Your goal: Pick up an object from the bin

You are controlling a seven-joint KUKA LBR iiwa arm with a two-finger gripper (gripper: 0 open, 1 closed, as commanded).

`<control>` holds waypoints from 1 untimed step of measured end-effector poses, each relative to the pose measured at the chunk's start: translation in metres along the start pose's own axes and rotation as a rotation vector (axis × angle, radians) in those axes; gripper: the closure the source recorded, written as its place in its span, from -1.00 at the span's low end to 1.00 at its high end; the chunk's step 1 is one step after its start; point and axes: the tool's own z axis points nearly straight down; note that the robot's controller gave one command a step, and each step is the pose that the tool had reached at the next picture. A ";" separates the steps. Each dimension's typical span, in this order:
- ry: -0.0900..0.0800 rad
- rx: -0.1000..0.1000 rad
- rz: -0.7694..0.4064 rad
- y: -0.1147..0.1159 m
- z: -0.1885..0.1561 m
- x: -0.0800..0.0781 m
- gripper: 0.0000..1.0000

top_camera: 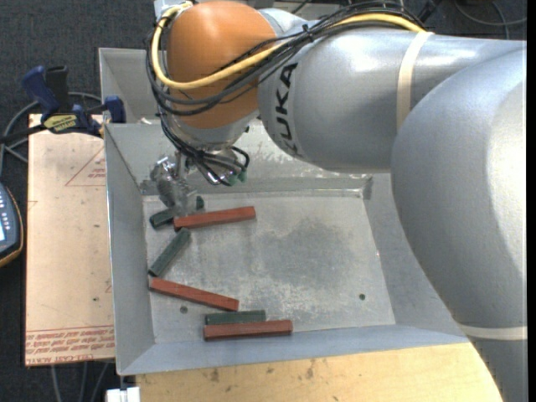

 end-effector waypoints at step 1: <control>0.007 0.000 0.001 -0.001 0.004 0.002 -1.00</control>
Offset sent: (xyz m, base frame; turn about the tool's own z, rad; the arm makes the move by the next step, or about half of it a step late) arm 0.0000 0.0000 0.0000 0.0000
